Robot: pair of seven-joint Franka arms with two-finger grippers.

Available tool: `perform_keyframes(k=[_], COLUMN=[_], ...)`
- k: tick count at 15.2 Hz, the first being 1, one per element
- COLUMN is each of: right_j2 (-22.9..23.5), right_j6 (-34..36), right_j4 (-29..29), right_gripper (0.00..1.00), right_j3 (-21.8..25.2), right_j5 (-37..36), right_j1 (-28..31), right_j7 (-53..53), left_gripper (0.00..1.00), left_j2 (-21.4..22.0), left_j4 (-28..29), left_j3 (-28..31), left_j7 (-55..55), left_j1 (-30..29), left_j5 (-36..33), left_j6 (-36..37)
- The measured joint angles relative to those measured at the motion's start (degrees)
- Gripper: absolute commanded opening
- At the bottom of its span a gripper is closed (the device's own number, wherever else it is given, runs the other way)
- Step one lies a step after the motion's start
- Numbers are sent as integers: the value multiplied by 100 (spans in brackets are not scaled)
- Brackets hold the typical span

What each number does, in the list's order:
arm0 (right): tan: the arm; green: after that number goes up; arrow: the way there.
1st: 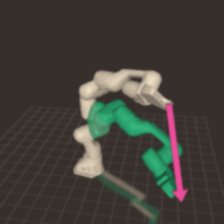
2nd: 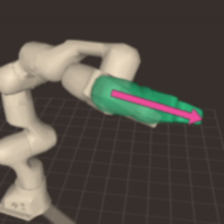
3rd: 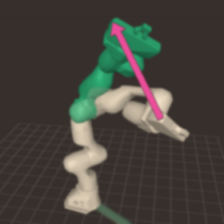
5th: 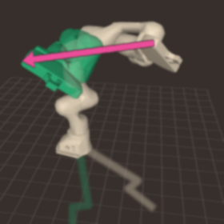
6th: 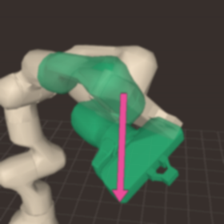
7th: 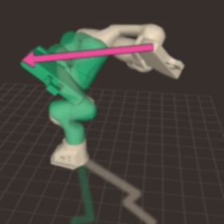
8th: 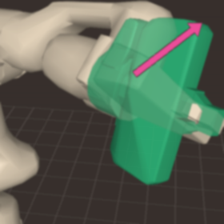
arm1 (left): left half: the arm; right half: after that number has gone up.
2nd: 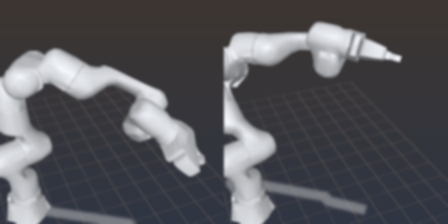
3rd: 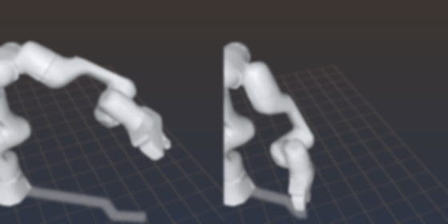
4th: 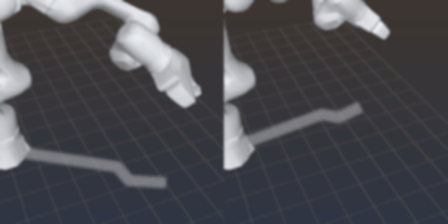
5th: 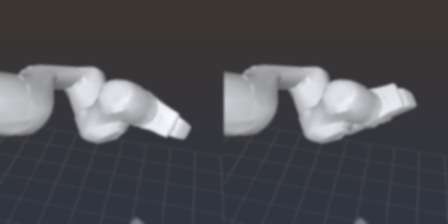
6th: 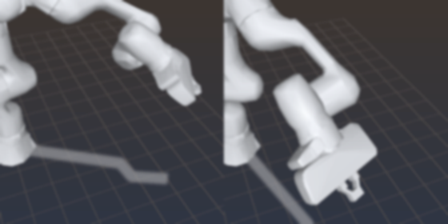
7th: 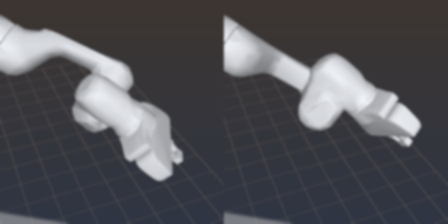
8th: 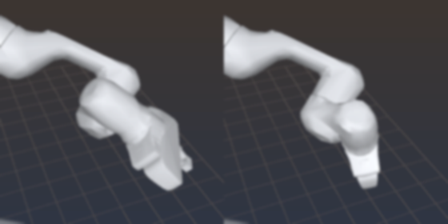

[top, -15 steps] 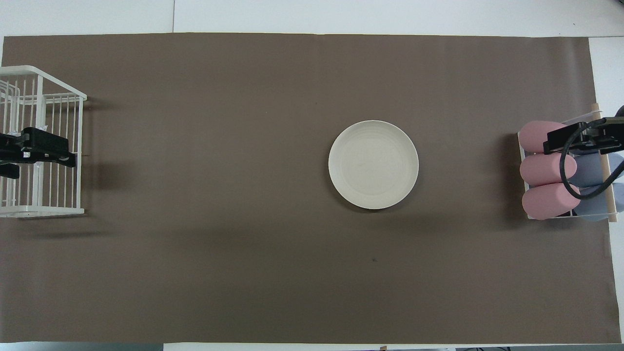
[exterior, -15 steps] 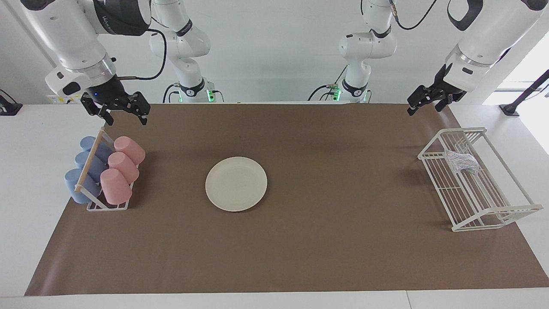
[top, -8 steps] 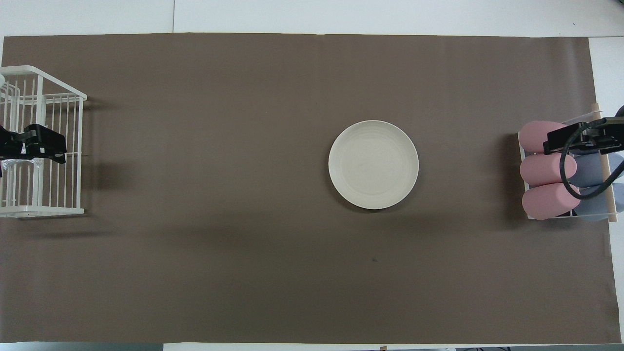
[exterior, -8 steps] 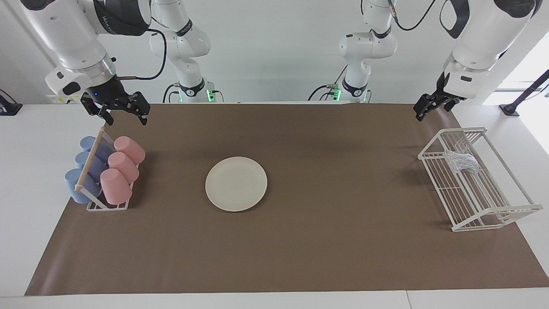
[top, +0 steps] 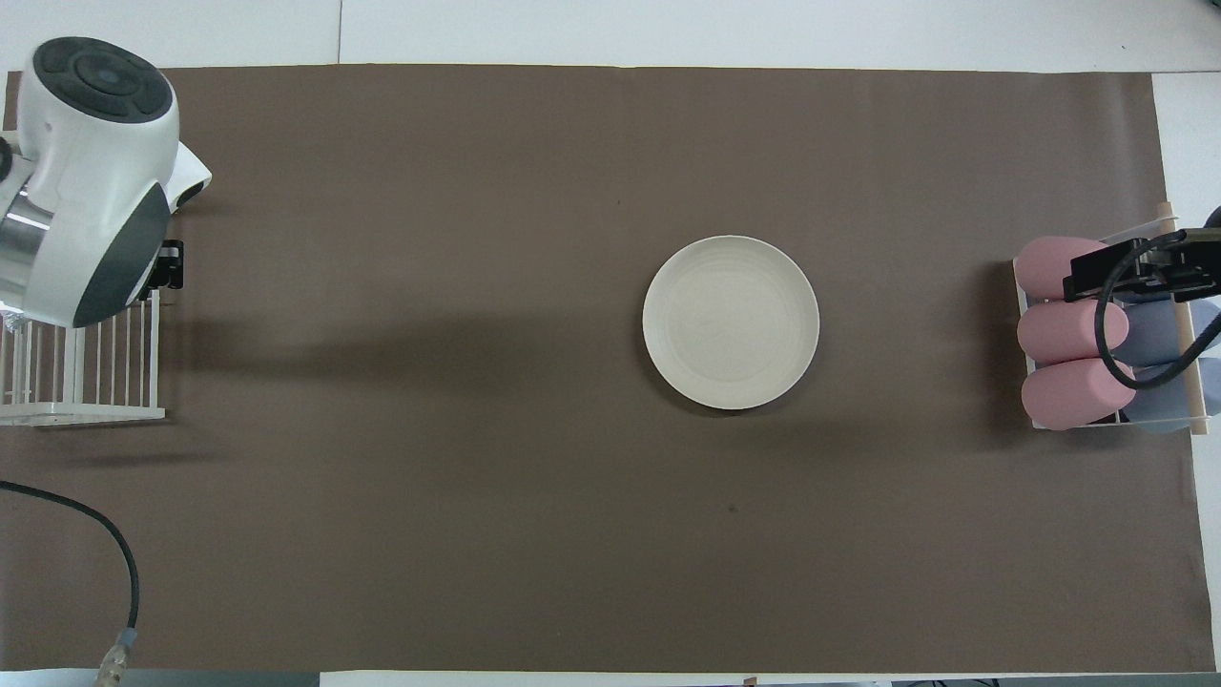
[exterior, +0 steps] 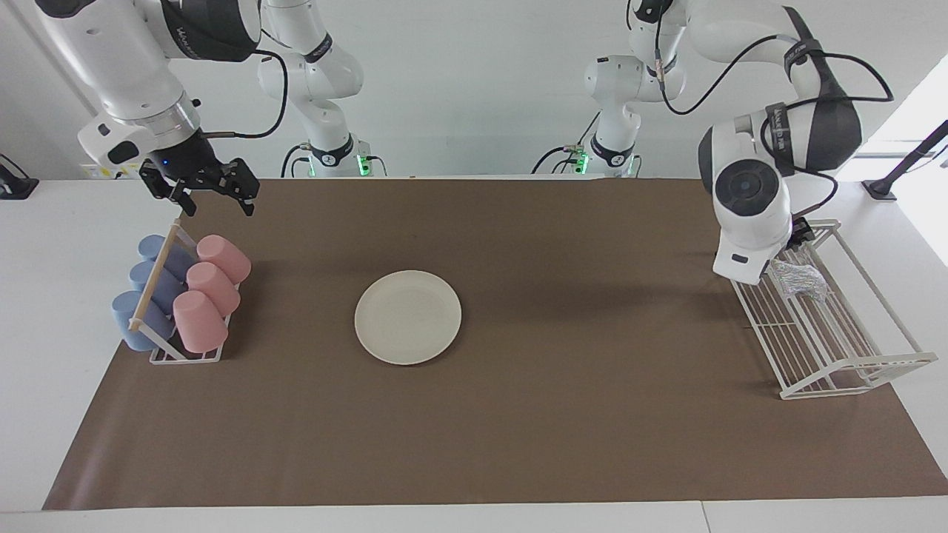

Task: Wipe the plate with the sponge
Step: 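Reach the left gripper into the white wire basket and grasp the clear sponge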

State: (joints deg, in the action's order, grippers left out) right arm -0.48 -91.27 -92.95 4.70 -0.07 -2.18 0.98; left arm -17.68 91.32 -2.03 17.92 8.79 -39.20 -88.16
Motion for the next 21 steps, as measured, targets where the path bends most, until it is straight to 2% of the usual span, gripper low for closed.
perform_keyframes(k=[5,8,9,10,12,15,16,21], right_j2=[0,0,0,0,0,0,0,0], right_j6=[0,0,0,0,0,0,0,0], right_j4=[0,0,0,0,0,0,0,0], right_gripper=[100,100,100,100,100,100,100,100], right_j3=[0,0,0,0,0,-1,-2,-5], right_j5=[0,0,0,0,0,0,0,0], right_j1=[0,0,0,0,0,0,0,-2], right_j7=[-3,-4,-4,-4,-5,-7,-18,-57], left_gripper=[100,100,97,89,54,9,0,0], left_j2=[-737,-859,-858,-858,-858,-858,-858,-858], left_j4=[-219,-253,-256,-256,-253,-236,-235,-235], left_j3=[-22,-19,-20,-19,-15,11,20,31], left_j7=[-14,-223,-259,-285,-322,-327,-325,12], left_j1=[90,92,92,92,92,90,87,84], left_j5=[-1184,-1427,-1445,-1451,-1451,-1452,-1452,-1452], left_j6=[-48,-115,-117,-117,-110,-61,-22,129])
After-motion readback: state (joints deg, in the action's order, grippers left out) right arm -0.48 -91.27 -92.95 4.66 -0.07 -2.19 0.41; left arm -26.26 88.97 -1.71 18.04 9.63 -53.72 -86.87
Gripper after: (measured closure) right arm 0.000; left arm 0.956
